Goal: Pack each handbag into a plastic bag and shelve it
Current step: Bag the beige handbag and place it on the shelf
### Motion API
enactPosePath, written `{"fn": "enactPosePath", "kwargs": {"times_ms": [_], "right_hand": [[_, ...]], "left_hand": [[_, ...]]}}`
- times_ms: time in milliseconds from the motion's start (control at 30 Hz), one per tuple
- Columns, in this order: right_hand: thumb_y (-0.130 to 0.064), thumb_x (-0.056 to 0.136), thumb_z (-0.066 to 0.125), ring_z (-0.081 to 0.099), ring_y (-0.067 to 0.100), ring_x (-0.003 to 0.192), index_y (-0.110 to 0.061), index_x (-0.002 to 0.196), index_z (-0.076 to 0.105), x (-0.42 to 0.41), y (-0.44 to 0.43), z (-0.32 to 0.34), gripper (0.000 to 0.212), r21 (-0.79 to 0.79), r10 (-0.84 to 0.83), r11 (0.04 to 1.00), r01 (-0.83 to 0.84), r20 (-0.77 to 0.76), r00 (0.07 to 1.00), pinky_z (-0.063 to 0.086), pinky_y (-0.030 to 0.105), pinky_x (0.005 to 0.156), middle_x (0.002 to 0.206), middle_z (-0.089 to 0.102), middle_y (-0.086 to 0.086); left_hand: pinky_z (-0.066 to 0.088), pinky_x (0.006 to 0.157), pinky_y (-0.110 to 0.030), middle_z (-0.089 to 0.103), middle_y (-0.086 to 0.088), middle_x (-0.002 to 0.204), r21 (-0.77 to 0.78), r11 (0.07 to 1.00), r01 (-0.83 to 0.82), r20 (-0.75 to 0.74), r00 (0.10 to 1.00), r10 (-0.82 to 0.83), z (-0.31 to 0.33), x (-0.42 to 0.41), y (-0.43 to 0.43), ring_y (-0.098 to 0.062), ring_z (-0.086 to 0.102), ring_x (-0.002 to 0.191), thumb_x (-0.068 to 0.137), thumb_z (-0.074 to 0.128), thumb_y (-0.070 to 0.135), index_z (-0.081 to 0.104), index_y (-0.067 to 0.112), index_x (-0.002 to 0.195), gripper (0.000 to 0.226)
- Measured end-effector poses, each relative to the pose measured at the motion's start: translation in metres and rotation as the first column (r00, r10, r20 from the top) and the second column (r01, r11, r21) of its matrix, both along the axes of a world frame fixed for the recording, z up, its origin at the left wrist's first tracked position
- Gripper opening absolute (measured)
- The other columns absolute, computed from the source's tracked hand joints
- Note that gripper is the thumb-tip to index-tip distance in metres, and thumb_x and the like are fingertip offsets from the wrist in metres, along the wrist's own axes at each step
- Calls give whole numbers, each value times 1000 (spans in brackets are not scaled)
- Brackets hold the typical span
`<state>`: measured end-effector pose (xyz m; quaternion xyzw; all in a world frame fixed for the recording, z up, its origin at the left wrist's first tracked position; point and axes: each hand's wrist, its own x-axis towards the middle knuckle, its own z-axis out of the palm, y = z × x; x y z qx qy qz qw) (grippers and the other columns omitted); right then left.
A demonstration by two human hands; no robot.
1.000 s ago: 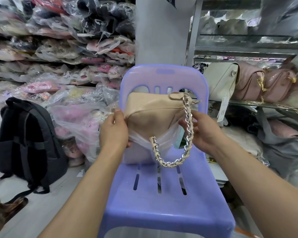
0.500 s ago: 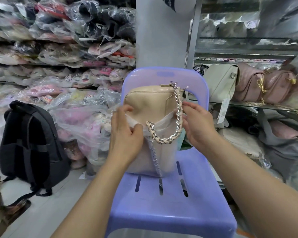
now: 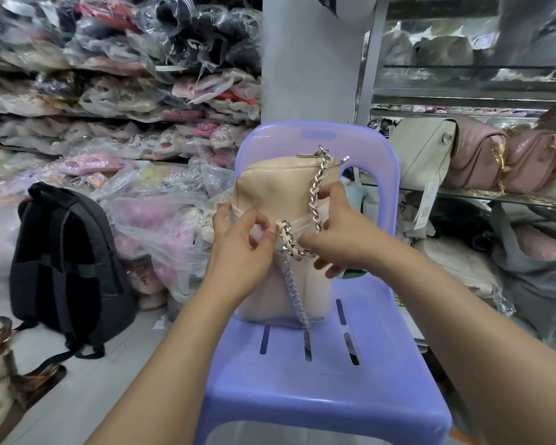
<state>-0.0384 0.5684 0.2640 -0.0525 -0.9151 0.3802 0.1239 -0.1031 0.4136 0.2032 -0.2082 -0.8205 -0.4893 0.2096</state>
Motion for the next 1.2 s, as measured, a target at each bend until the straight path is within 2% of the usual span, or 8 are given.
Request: {"fn": "enactPosePath", "kwargs": {"times_ms": [167,233,400,533,700,967,1100,1200], "right_hand": [[12,93,59,68,32,66,-22,118,38,-8,-6,9,47,-570,-30,811,-137,-273,962,61,33,55,92,60,20],[7,93,66,72,24,73,-24,108,45,-16,-9,12,41,-616,-106,752,-236,-466,878,62,29,67,102,59,18],[-4,85,75,66,19,74,-24,90,56,-29,-13,4,28,-76,-12,996,-47,-639,769,56,29,74,82,61,-6],[-14,82,77,61,20,74,-15,89,66,-26,-9,13,13,278,103,958,67,-554,826,50,37,71,75,66,-1],[-37,86,79,58,13,71,-22,111,37,-13,-4,28,51,364,99,928,73,-432,896,42,33,60,75,65,-6],[-44,101,35,49,27,86,-24,84,53,-3,5,35,32,475,81,862,178,-476,876,34,46,96,65,53,-7],[-41,82,32,44,28,99,-23,83,57,2,18,38,30,472,33,867,163,-380,925,37,43,92,77,58,-7],[-30,85,54,55,15,75,-25,81,60,1,24,35,9,374,51,917,136,-449,892,48,36,72,77,63,-10]], "left_hand": [[51,82,-34,20,6,141,-53,998,-37,-200,979,26,-5,-1,-4,-15,62,65,92,70,33,62,32,91,7],[51,73,-38,30,5,132,-97,991,-87,-308,950,54,-3,-2,-4,-22,58,77,88,73,36,62,29,93,14],[44,81,-45,60,2,95,-194,981,21,-443,890,-106,6,-3,-6,-25,47,96,98,61,33,56,16,97,17],[33,75,-35,54,7,88,-170,982,78,-423,895,-144,12,-3,-11,-23,42,93,102,55,32,55,17,101,16],[35,69,-34,55,12,88,-105,994,0,-528,847,-56,23,3,-10,-20,38,90,100,59,34,57,22,100,12],[31,82,-28,60,2,94,-15,993,-117,-636,767,80,42,10,0,-27,43,93,99,56,41,66,16,96,27],[32,76,-36,62,5,93,-9,979,-204,-653,742,149,47,11,2,-24,43,93,97,51,50,63,19,93,33],[35,73,-40,62,6,86,24,972,-232,-648,737,192,49,14,3,-25,40,87,95,57,51,61,18,90,33]]}}
